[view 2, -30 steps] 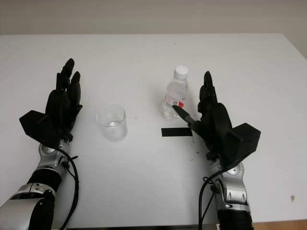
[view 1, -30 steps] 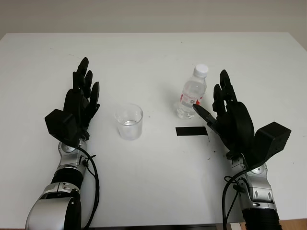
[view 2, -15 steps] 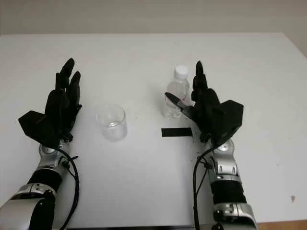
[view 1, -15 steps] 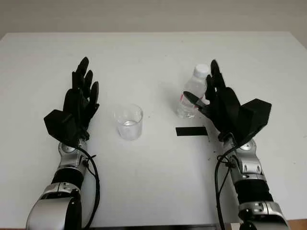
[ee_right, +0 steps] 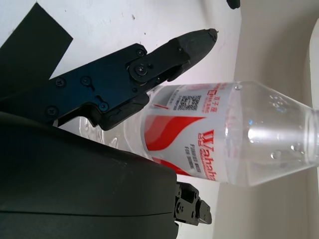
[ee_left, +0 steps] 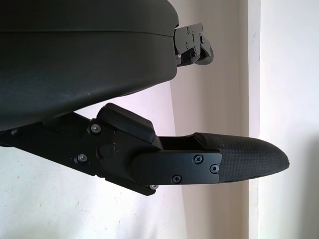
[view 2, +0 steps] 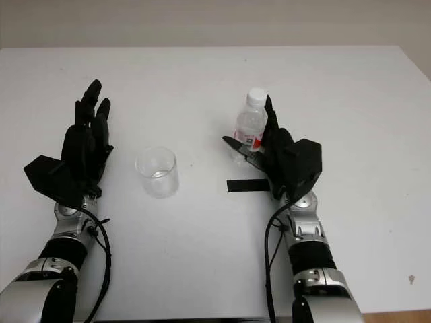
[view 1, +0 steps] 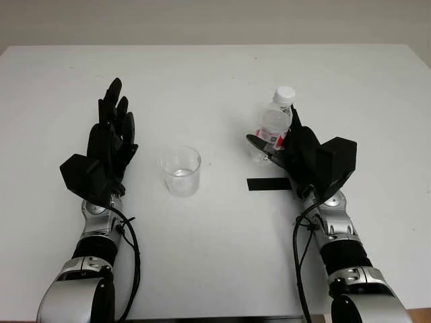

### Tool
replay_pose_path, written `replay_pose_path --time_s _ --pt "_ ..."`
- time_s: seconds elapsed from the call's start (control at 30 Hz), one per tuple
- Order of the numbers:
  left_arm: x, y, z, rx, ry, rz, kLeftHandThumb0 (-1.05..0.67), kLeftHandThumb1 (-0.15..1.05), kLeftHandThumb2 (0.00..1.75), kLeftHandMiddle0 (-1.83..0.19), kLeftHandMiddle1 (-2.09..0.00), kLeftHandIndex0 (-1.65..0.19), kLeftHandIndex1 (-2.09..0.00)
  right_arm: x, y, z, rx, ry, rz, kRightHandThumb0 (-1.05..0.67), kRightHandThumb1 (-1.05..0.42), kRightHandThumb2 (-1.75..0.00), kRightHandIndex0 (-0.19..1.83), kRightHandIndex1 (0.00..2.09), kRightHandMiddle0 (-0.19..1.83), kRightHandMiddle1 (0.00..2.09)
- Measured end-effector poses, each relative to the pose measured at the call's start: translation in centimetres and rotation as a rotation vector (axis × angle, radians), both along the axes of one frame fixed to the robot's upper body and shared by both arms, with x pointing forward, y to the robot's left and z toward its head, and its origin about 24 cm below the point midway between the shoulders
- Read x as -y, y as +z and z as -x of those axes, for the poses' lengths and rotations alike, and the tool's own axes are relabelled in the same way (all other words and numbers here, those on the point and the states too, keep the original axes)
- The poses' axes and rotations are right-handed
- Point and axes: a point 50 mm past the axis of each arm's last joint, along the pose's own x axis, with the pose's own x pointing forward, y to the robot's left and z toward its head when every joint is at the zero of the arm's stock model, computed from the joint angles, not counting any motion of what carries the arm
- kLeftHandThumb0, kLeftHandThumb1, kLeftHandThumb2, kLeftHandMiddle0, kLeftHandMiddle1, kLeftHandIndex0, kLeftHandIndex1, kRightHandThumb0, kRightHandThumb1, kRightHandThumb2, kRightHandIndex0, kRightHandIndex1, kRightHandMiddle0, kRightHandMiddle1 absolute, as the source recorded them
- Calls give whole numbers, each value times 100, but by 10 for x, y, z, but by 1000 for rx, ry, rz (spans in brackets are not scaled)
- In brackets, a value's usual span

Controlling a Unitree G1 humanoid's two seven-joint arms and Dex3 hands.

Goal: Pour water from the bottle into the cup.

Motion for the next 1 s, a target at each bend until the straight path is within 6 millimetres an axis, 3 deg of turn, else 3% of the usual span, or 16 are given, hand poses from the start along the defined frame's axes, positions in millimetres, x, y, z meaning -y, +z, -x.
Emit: replay_pose_path --time_s 0.13,0.2,0.23,0.27,0.33,0.43,0.57,0.63,0.7,0.83,0.93,1.0 --pt "0 0 0 2 2 2 -105 105 49 19 -42 19 -53 -5 2 1 46 -8 -11 -60 -81 -5 3 12 10 16" --pt "0 0 0 2 3 2 -105 105 50 19 -43 19 -54 -9 3 1 65 -15 -32 -57 -82 -5 10 20 9 42" --pt "0 0 0 2 3 2 -105 105 50 19 -43 19 -54 -10 3 1 73 -18 -39 -55 -83 -5 12 45 2 80" --pt "0 0 0 4 4 2 -105 105 50 19 -44 19 -54 -12 3 1 85 -23 -46 -51 -84 -6 4 96 -5 121" --pt "0 1 0 8 6 2 -105 105 50 19 -45 19 -54 -14 4 2 114 -23 -53 -41 -87 -6 0 137 -4 149" --pt "0 1 0 9 7 2 -105 105 49 19 -46 19 -55 -17 6 2 153 -15 -62 -29 -90 -6 5 161 3 163" --pt "0 1 0 7 15 -4 -105 105 51 19 -46 19 -52 -21 12 -1 180 -5 -77 -31 -93 -6 17 177 11 170" --pt "1 1 0 7 15 -9 -105 105 51 19 -46 19 -51 -22 13 -2 184 -14 -75 -40 -94 -6 34 201 20 189" --pt "1 1 0 7 15 -9 -105 105 49 19 -48 19 -52 -23 14 -3 184 -29 -69 -43 -97 -6 59 208 28 203" --pt "1 1 0 7 14 -9 -105 105 50 19 -49 19 -54 -25 17 -4 201 -39 16 -48 -104 -11 111 209 68 209" --pt "1 1 0 7 13 -9 -105 105 51 19 -46 19 -51 -27 22 -5 234 -48 113 -43 -105 -24 136 209 103 209" --pt "1 1 0 7 13 -10 -105 105 50 19 -45 19 -50 -27 26 -5 289 -59 220 -40 -105 -30 147 209 116 209"
